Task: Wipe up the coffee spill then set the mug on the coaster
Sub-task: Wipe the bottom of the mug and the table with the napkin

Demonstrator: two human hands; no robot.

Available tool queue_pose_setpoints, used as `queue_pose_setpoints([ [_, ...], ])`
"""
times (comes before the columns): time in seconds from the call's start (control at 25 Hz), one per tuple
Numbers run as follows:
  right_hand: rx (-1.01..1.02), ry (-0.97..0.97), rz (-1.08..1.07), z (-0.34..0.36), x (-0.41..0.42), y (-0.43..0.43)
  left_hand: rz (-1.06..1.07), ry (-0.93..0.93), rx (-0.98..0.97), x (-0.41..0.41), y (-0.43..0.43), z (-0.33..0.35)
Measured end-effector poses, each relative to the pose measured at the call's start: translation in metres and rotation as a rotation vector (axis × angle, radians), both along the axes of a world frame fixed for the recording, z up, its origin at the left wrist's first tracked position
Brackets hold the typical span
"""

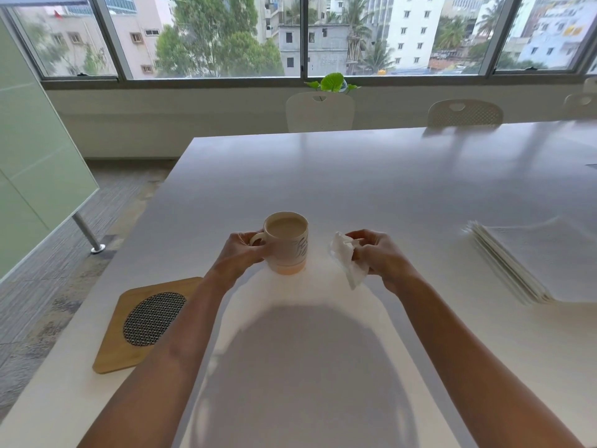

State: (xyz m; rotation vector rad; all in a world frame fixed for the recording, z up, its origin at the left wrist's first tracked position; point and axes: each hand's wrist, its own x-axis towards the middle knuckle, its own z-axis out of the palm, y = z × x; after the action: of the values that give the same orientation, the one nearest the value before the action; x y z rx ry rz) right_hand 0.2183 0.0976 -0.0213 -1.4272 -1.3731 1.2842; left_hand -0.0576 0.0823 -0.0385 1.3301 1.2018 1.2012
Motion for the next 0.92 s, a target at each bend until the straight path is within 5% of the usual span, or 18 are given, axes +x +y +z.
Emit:
queue_pose_setpoints([
  [0.32, -0.107, 0.211, 0.018, -0.002, -0.004, 0.009, 0.084, 0.031, 0.067, 0.0, 0.003, 0.054],
  [0.56, -0.239, 0.691, -0.013, -0.004, -0.042, 0.02, 0.113, 0.06, 0.095, 0.008, 0.001, 0.073],
  [0.92, -0.332, 1.098, 0.009, -0.011, -0.103, 0.016, 0.078, 0.024, 0.123, 0.017, 0.0, 0.074],
])
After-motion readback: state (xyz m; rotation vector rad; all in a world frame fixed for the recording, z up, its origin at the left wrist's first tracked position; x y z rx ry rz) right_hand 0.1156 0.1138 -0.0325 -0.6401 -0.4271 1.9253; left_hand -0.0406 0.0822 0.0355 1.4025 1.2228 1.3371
